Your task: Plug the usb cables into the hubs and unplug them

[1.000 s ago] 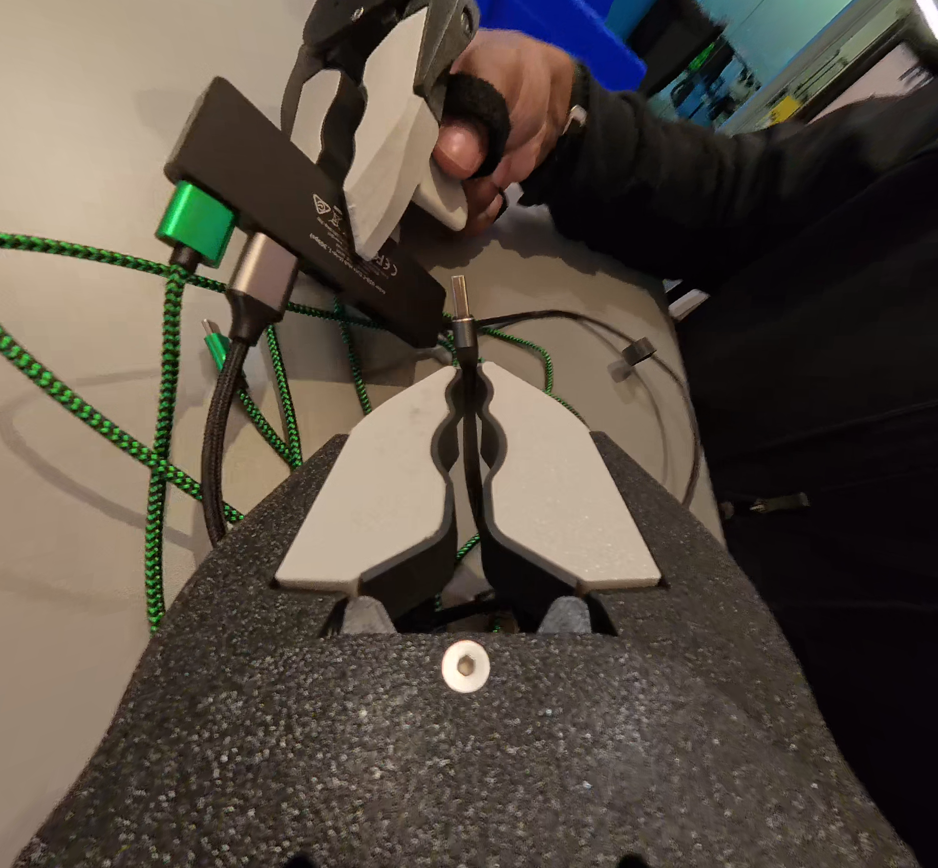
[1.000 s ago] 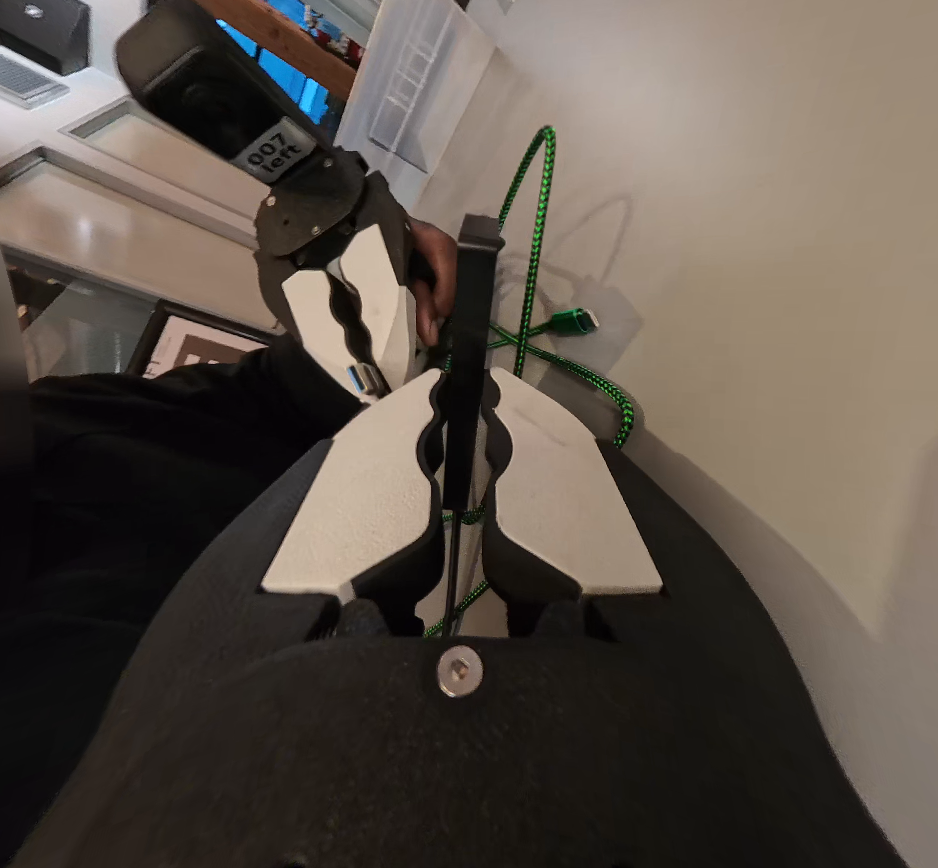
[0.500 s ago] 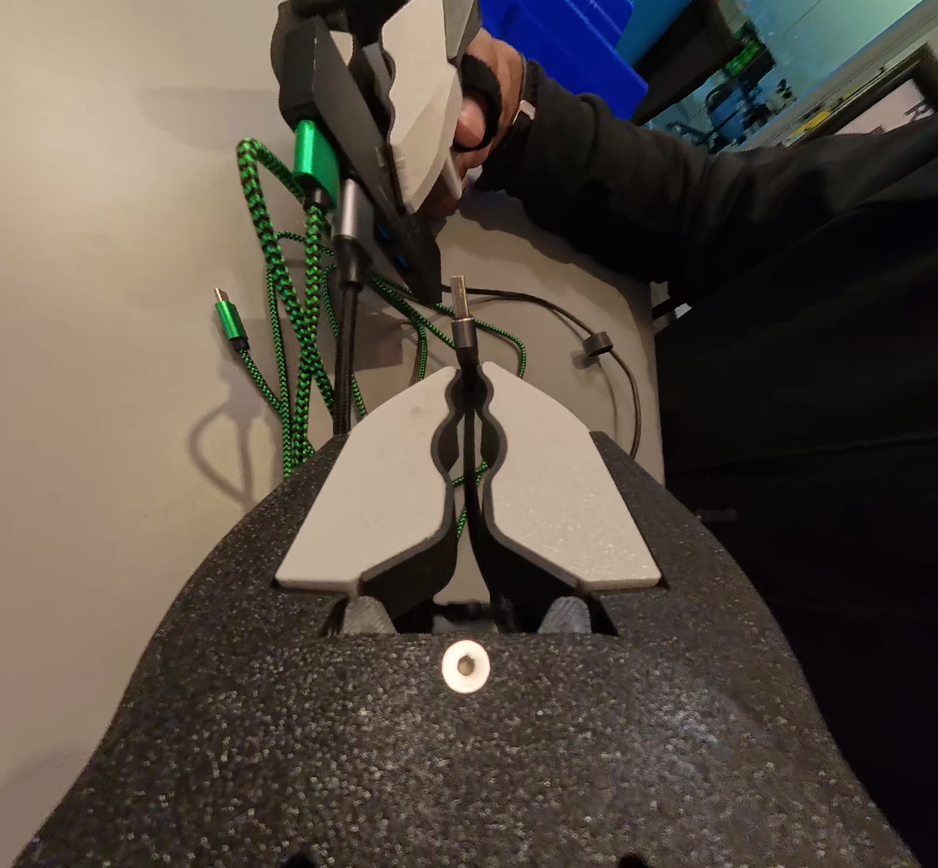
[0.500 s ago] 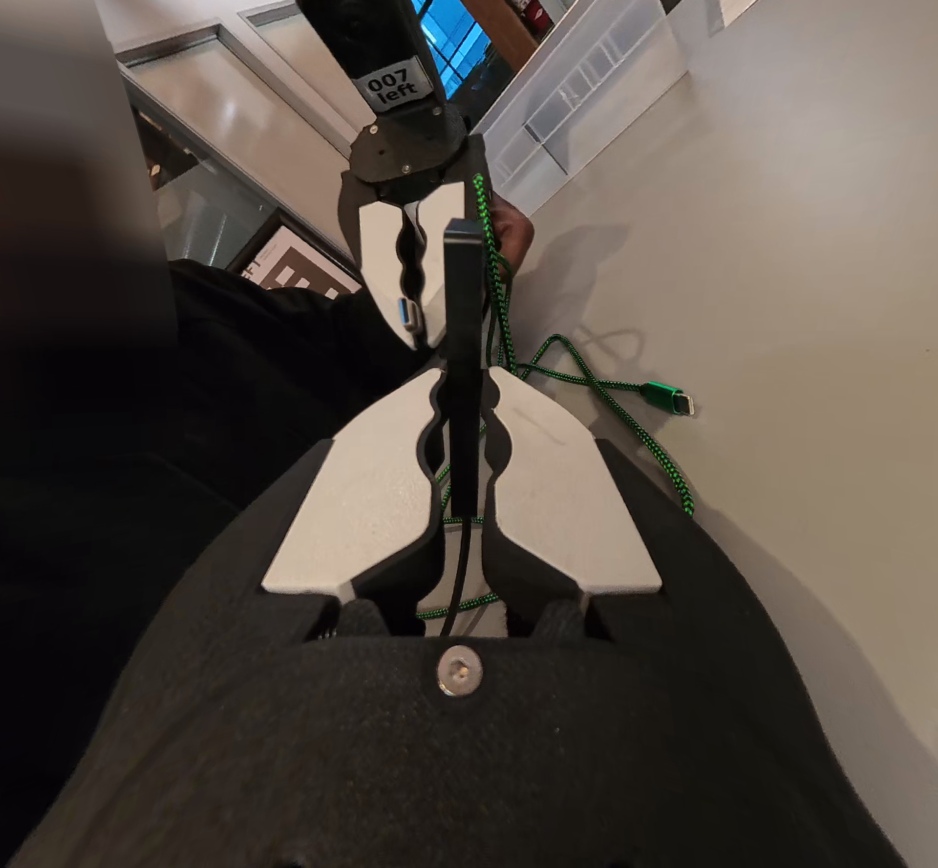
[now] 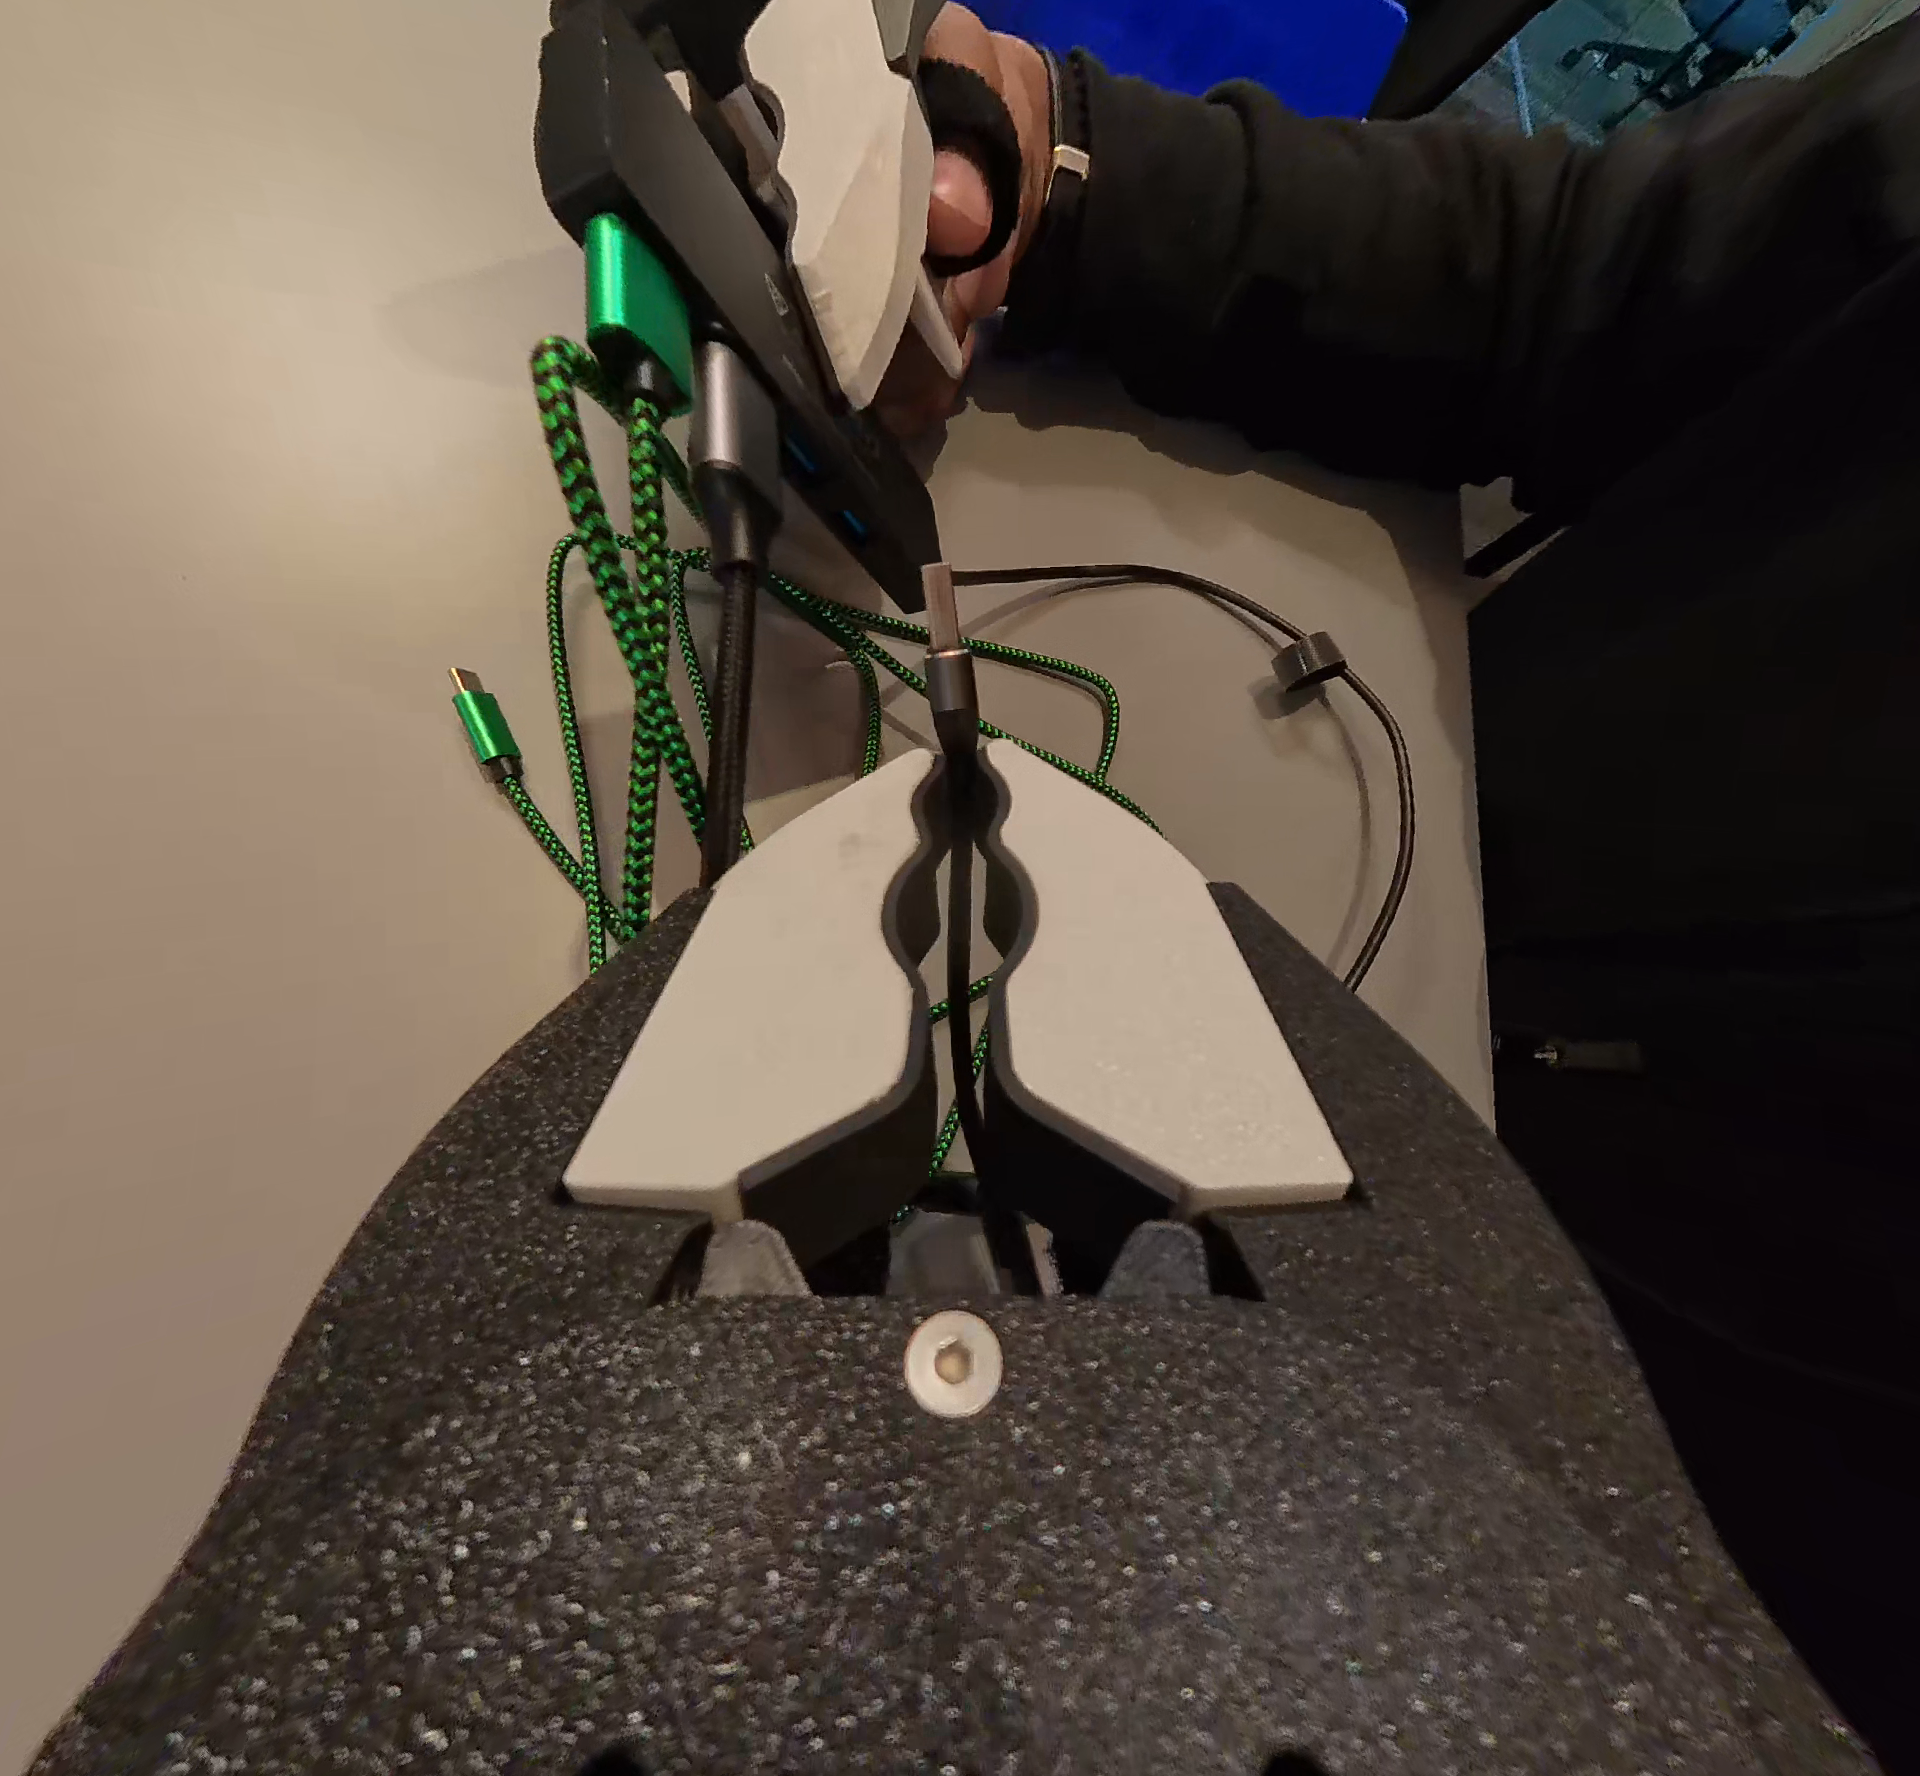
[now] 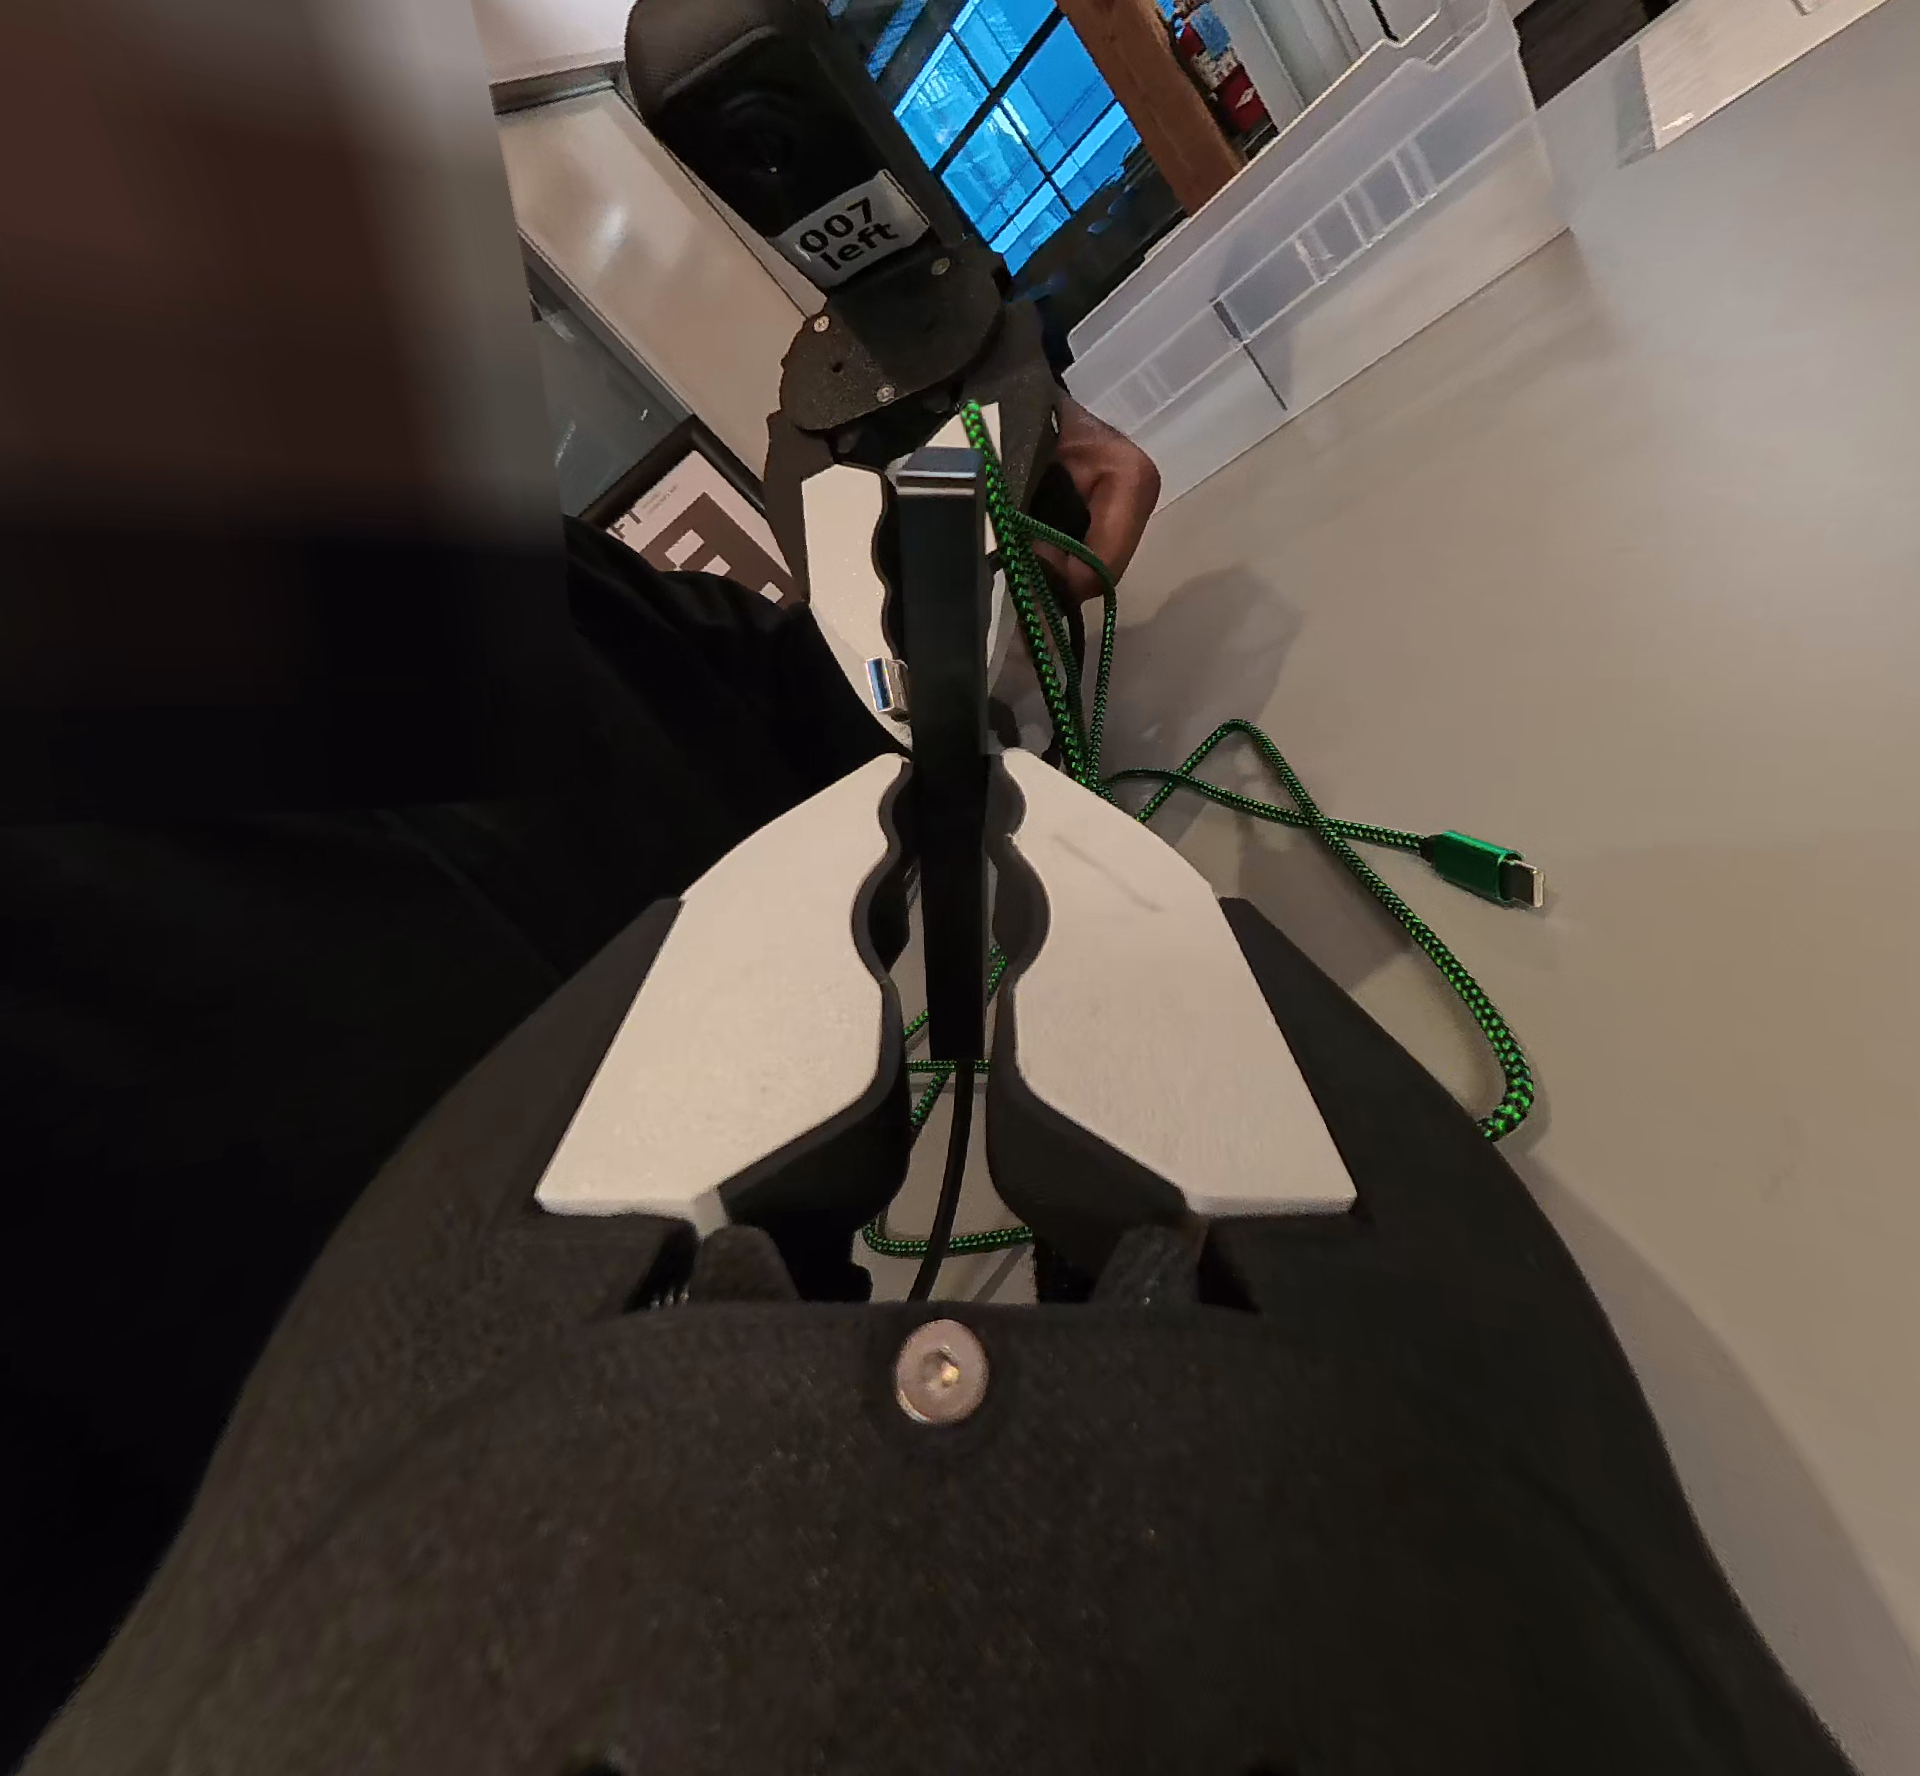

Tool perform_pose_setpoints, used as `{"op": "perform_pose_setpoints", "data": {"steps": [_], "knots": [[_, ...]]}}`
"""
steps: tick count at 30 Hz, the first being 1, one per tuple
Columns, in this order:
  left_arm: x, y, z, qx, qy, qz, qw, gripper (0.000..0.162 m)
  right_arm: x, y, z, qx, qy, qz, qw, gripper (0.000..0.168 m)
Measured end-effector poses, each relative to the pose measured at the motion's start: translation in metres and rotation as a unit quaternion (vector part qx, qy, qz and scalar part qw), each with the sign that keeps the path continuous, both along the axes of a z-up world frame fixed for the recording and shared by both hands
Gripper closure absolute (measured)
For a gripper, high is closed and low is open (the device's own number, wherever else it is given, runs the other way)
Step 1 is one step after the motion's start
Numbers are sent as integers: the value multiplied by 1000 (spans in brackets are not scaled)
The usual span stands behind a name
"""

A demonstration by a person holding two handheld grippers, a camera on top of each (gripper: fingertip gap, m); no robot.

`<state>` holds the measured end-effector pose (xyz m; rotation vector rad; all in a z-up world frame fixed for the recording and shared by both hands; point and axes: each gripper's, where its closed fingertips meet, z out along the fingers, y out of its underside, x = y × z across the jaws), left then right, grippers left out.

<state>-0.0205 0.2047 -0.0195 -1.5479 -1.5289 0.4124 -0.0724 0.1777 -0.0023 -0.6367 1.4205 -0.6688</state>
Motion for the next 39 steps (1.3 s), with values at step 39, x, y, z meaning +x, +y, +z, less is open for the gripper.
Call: {"op": "perform_pose_setpoints", "data": {"steps": [39], "knots": [[-7, -22, -39, 67, -59, 48, 995, 160, 18, -7, -26, 14, 96, -51, 994, 155]]}}
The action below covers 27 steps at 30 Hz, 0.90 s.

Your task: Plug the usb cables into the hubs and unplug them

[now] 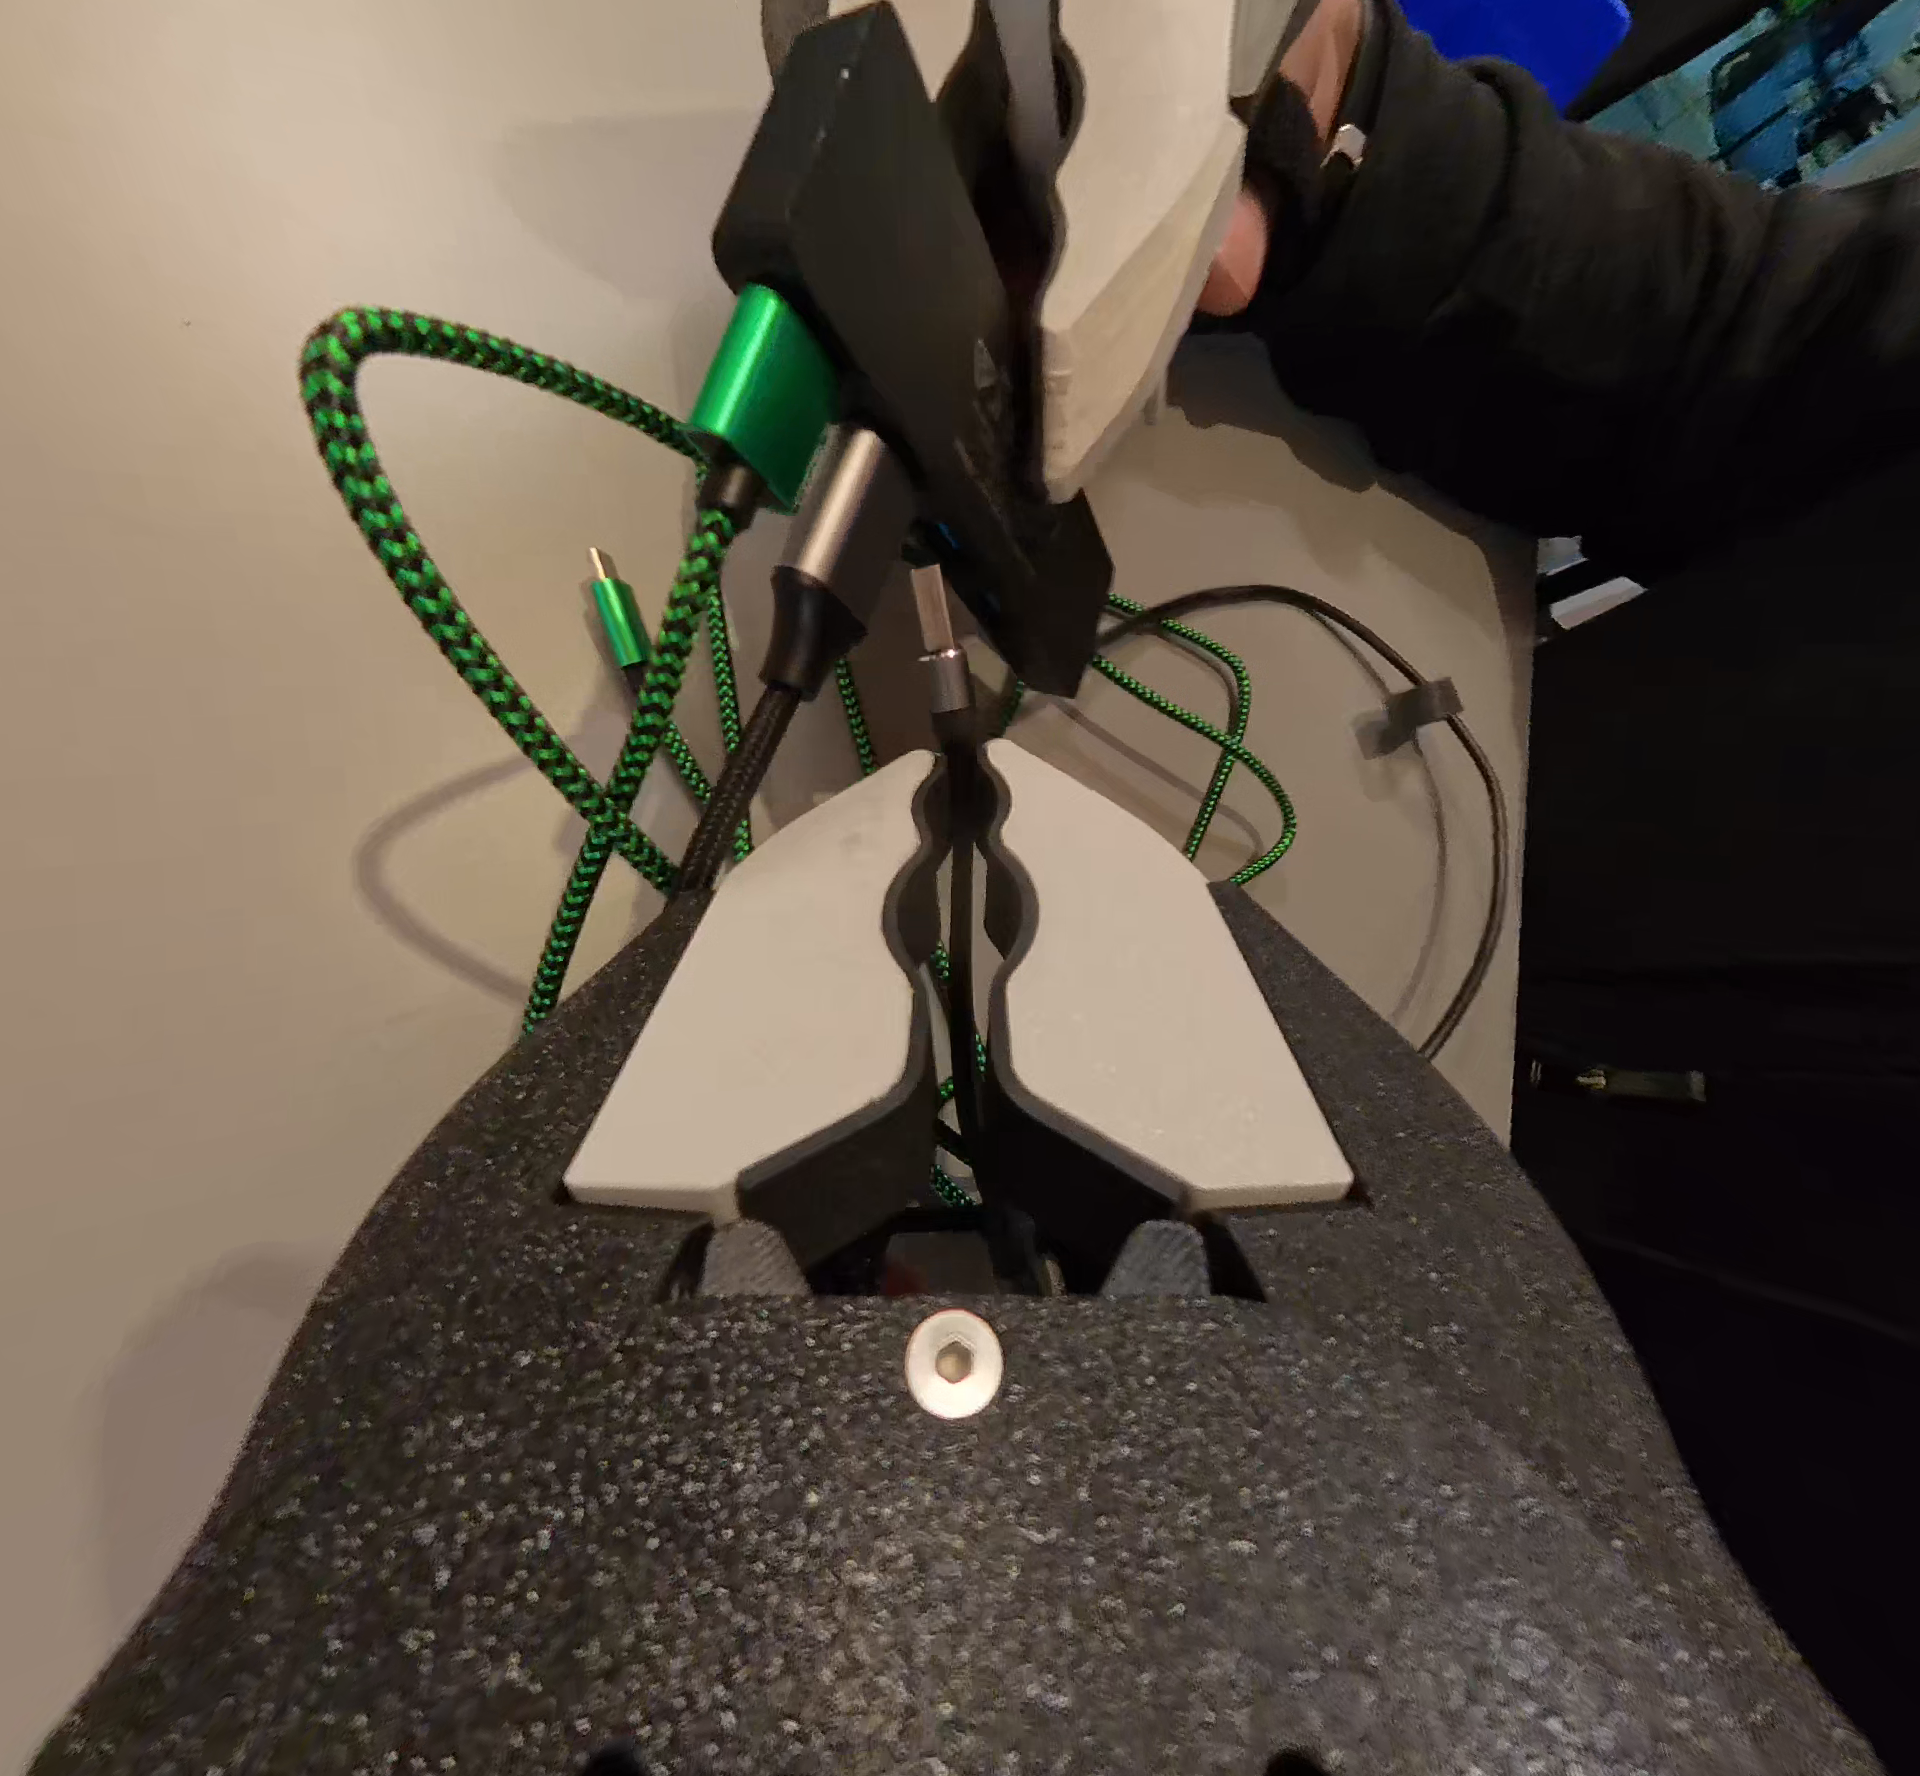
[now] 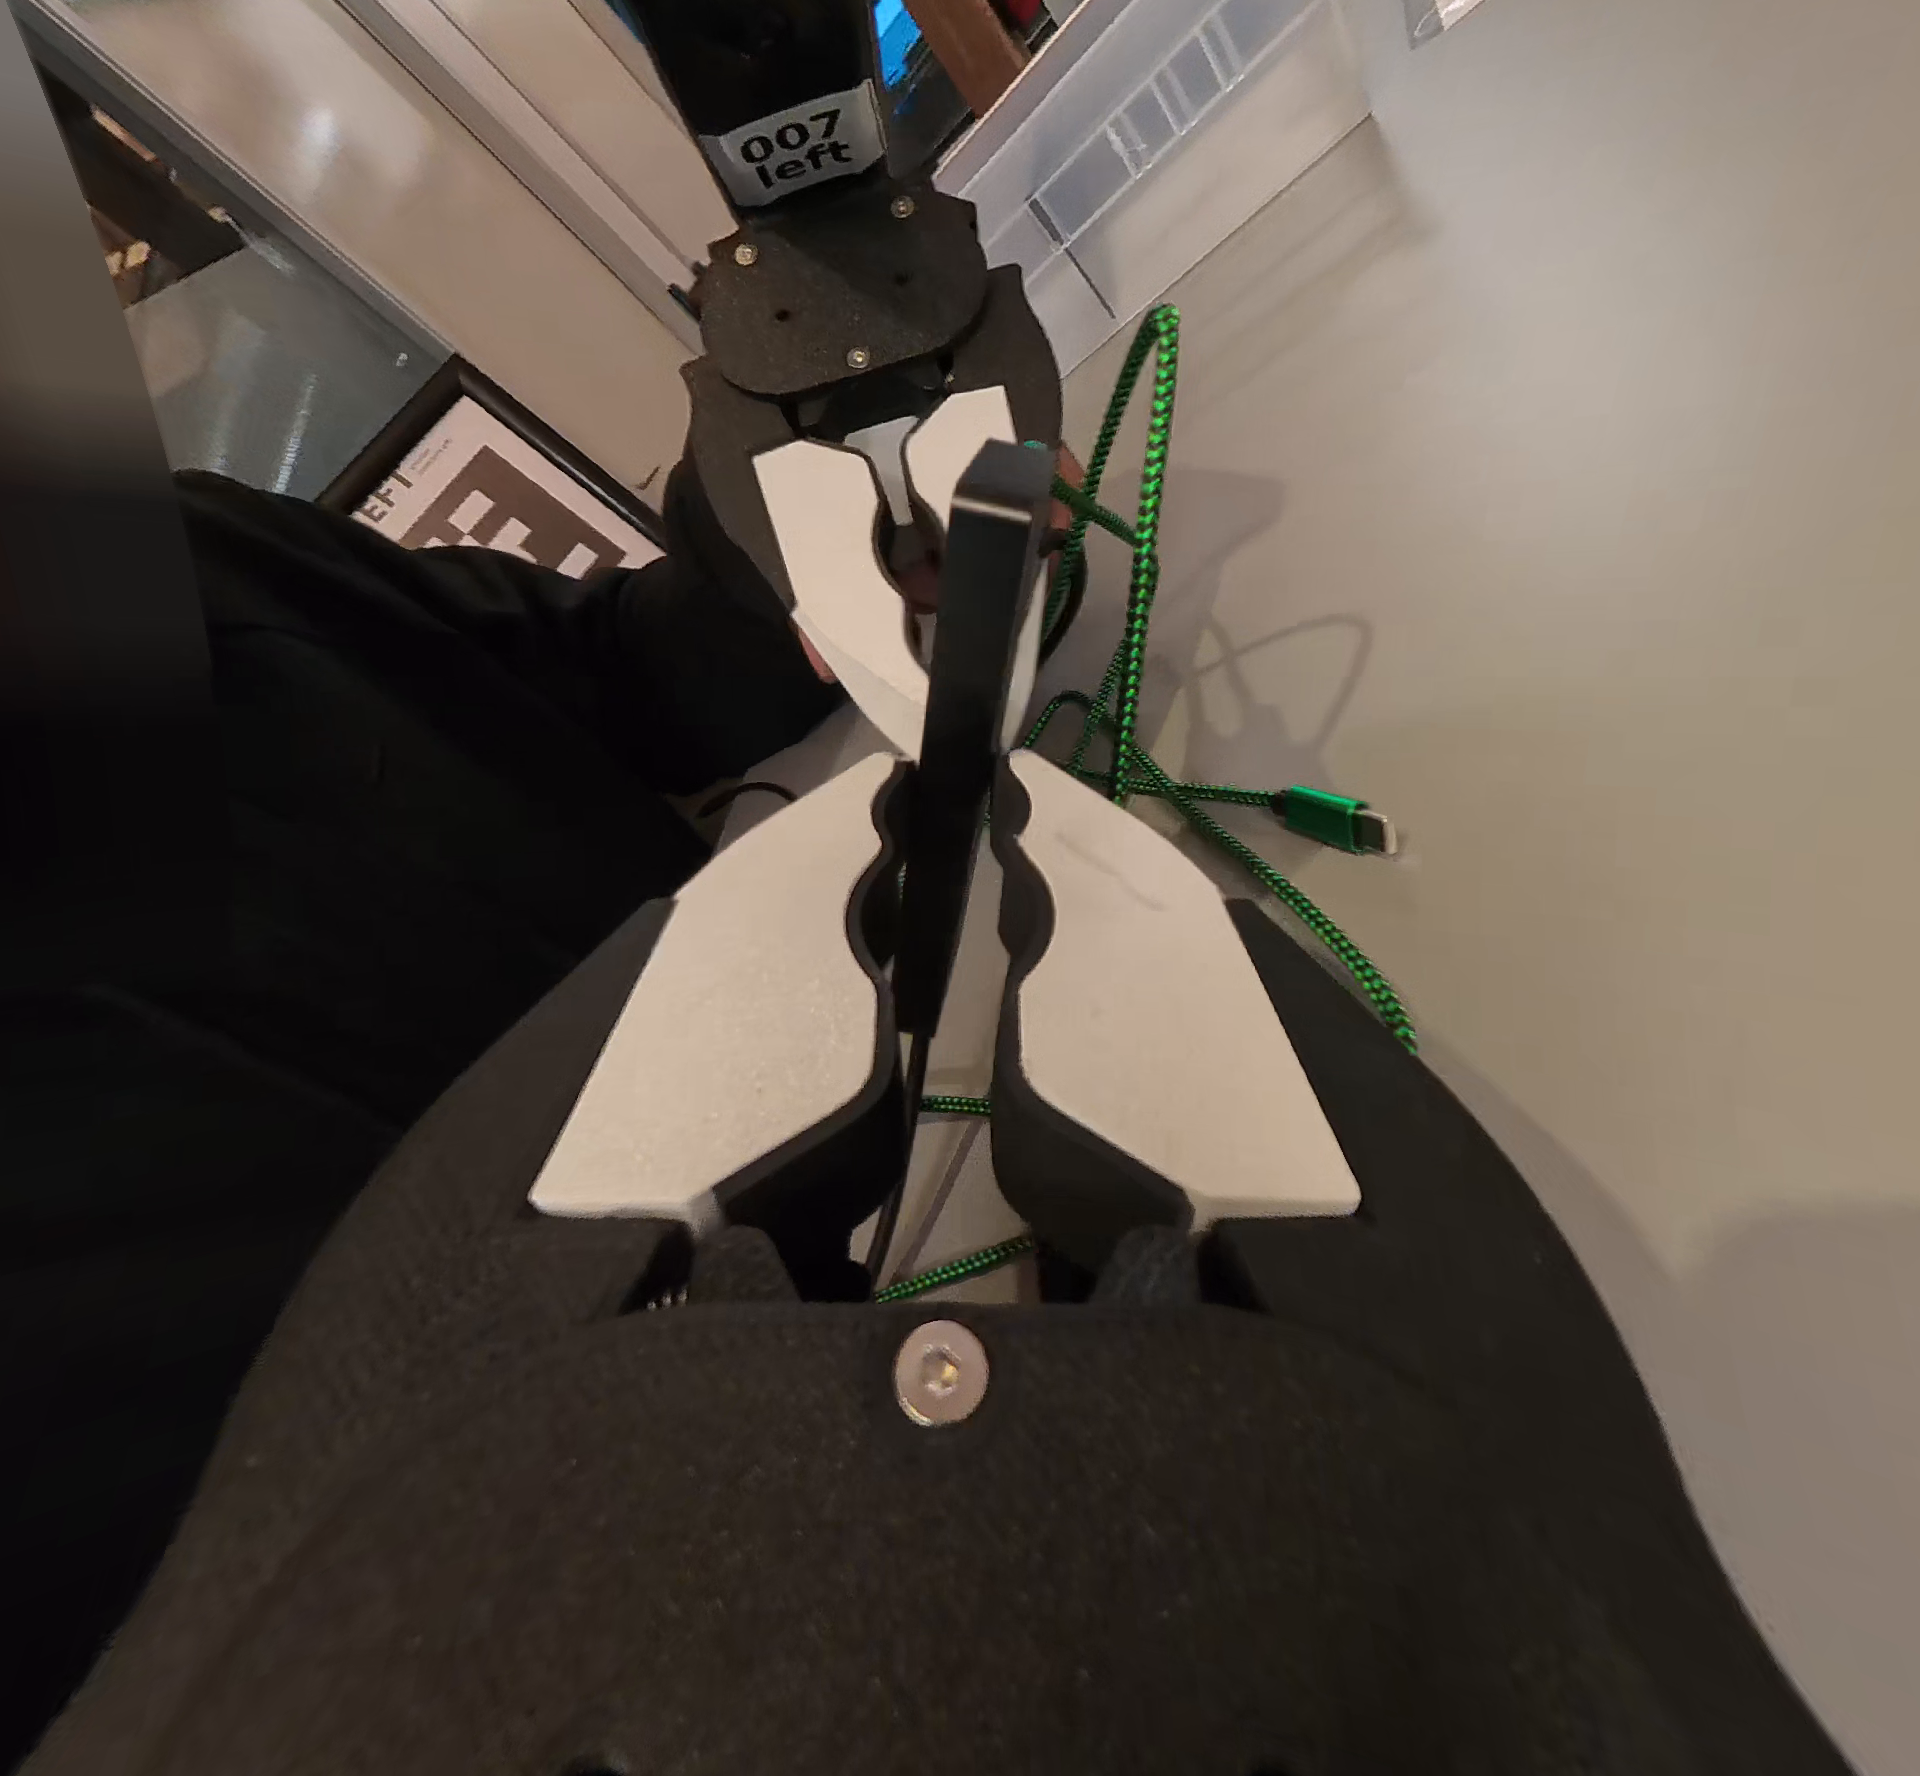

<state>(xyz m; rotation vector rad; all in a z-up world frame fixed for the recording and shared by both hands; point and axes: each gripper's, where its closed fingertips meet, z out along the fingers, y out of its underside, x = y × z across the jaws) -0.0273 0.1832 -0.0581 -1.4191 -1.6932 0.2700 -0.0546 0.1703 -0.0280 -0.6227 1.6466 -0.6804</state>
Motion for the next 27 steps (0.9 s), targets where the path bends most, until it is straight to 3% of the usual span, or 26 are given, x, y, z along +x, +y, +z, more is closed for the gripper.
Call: {"op": "perform_pose_setpoints", "data": {"steps": [8, 27], "knots": [[7, 13, 8, 44, 27, -50, 997, 159, 5, 5, -5, -6, 24, 28, 999, 156], [9, 16, 3, 17, 25, -80, 996, 159, 10, 10, -10, -24, 50, 57, 997, 155]]}}
